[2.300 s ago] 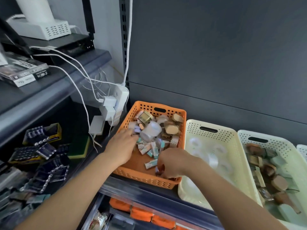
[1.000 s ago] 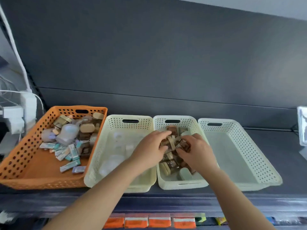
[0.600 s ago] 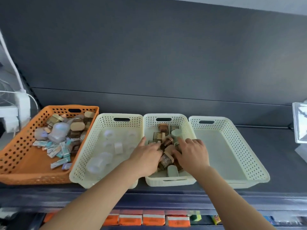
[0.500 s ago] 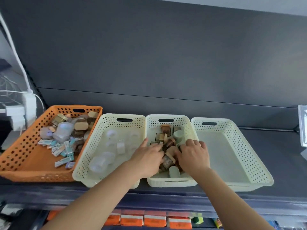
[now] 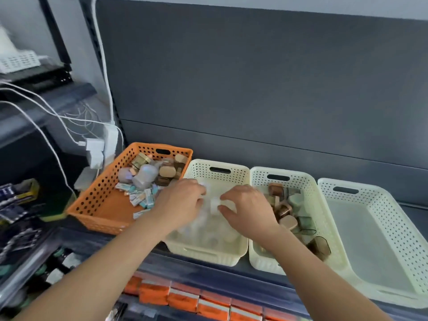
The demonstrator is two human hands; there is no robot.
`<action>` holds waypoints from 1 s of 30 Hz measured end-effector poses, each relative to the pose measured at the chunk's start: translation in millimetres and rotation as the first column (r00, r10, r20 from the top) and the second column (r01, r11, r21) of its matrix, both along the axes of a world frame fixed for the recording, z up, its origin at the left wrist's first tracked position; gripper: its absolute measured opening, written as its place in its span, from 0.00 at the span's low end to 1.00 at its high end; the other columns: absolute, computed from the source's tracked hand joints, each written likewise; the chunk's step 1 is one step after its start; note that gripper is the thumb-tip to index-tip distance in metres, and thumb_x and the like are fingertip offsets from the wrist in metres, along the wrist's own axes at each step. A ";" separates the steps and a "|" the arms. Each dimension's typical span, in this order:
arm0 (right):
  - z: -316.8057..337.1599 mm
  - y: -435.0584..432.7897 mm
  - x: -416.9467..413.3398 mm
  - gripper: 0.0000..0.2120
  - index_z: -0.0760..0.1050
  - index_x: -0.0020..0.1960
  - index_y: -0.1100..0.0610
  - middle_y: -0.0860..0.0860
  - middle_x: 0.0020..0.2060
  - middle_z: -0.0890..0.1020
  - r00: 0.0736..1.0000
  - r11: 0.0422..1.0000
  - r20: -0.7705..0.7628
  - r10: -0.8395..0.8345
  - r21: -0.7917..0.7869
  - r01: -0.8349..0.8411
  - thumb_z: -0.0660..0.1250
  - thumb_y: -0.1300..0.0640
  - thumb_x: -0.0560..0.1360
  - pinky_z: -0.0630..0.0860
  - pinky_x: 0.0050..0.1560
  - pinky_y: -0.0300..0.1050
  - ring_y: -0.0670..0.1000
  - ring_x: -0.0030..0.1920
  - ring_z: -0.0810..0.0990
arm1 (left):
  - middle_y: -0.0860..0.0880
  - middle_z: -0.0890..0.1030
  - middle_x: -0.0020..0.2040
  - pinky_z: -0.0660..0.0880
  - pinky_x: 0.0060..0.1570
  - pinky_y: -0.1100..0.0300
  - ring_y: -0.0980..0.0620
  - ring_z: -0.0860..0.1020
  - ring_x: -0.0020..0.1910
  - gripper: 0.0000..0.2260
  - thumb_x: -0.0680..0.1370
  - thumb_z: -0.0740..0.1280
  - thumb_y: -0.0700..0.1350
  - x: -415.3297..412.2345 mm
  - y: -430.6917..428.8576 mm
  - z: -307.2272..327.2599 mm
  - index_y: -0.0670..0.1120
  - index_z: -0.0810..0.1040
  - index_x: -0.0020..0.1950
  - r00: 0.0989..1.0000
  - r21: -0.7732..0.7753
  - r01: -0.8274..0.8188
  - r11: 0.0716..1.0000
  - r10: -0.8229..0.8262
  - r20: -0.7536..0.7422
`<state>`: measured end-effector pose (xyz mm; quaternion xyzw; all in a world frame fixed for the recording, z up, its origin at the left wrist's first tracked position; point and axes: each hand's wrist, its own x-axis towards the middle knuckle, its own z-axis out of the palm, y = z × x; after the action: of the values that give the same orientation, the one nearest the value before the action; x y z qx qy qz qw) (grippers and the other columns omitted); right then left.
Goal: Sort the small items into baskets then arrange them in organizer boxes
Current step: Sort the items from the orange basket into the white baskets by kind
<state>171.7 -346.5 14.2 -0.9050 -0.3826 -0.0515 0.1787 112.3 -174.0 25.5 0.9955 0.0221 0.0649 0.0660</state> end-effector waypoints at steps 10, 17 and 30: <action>-5.8 146.1 -26.8 0.11 0.79 0.52 0.53 0.52 0.48 0.81 0.959 0.926 -0.083 0.271 -0.250 -0.283 0.65 0.49 0.74 0.75 0.51 0.49 0.54 0.52 0.75 | 0.47 0.78 0.48 0.78 0.45 0.52 0.49 0.78 0.44 0.12 0.75 0.61 0.39 -35.7 151.2 -24.8 0.45 0.77 0.57 0.904 0.074 -0.218 0.973 0.230 -0.360; -36.8 206.5 -27.0 0.12 0.74 0.58 0.54 0.54 0.51 0.79 0.957 0.774 -0.175 0.232 -0.563 -0.290 0.65 0.55 0.75 0.78 0.50 0.55 0.57 0.52 0.78 | 0.47 0.78 0.58 0.77 0.49 0.53 0.48 0.77 0.53 0.18 0.76 0.60 0.34 -18.6 188.0 -64.8 0.49 0.74 0.63 0.948 -0.028 -0.058 0.998 0.046 -0.314; -41.1 219.9 -34.7 0.11 0.74 0.57 0.59 0.57 0.51 0.80 0.964 0.748 -0.216 0.158 -0.610 -0.260 0.64 0.63 0.75 0.79 0.50 0.53 0.58 0.50 0.80 | 0.43 0.76 0.58 0.78 0.48 0.53 0.45 0.78 0.53 0.21 0.76 0.62 0.32 0.0 183.7 -77.2 0.37 0.65 0.69 0.955 0.025 -0.100 0.995 0.103 -0.277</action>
<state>137.0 -126.6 -26.9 -0.8645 -0.4619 0.1691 -0.1035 112.3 9.7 -51.6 0.9926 0.0819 -0.0722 0.0533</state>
